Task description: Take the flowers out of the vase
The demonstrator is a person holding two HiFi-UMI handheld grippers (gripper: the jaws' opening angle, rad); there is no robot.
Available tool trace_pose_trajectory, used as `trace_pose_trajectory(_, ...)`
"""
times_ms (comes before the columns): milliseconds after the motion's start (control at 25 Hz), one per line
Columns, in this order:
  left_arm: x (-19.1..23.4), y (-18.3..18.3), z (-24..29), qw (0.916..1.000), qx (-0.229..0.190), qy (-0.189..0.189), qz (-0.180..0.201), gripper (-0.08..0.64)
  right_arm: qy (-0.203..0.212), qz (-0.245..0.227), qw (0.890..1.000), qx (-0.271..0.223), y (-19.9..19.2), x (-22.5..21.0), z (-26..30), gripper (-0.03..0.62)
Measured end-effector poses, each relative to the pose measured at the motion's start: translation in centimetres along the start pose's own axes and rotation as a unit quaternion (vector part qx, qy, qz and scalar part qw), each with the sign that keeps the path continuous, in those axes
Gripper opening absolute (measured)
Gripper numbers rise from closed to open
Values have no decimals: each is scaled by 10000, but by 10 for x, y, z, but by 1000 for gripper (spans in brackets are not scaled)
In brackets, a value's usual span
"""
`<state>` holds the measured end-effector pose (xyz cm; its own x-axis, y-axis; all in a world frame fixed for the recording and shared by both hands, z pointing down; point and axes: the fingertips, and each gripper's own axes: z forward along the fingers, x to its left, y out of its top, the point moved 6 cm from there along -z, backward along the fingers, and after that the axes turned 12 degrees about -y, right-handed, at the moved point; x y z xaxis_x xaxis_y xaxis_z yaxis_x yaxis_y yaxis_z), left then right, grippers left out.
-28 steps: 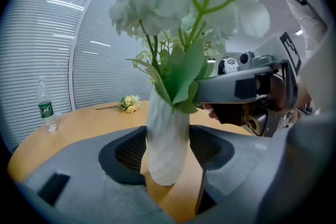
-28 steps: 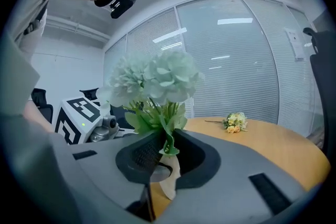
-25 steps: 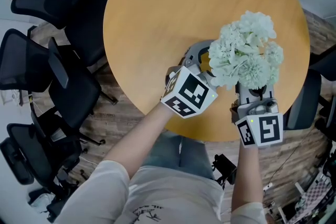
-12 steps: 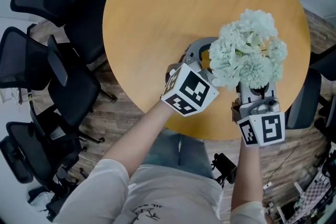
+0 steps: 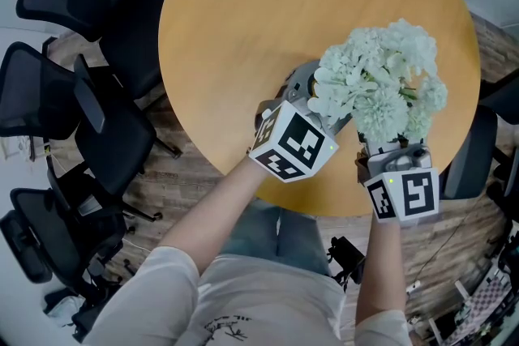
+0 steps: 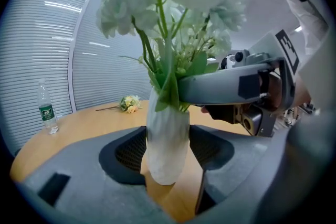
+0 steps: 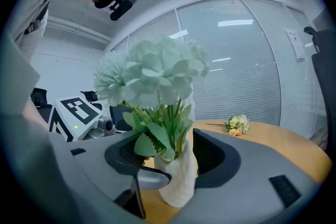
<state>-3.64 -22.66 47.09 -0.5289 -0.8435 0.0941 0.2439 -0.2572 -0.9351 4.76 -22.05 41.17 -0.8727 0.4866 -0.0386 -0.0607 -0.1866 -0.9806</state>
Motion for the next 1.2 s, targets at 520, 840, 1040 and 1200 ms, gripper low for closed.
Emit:
trace_pose_trajectory(520,0,-2,1,10000,-4,21,-56,267,-151,-320,9993,-72,3,11,2,94)
trace_pose_trajectory(840,-7,15,9,9999,-62,47,-110,267,-174,-112,9997,-126,28,-9,-14,34)
trace_pose_trajectory(1040,-2,3,3,9999,-32,72,-122,267,-167,178,9996,-125,25,-7,-12,32)
trace_pose_trajectory(1200,0,-1,1,9999,-19,76,-120,267,-165,277,9994,-129,29,-9,-14,31)
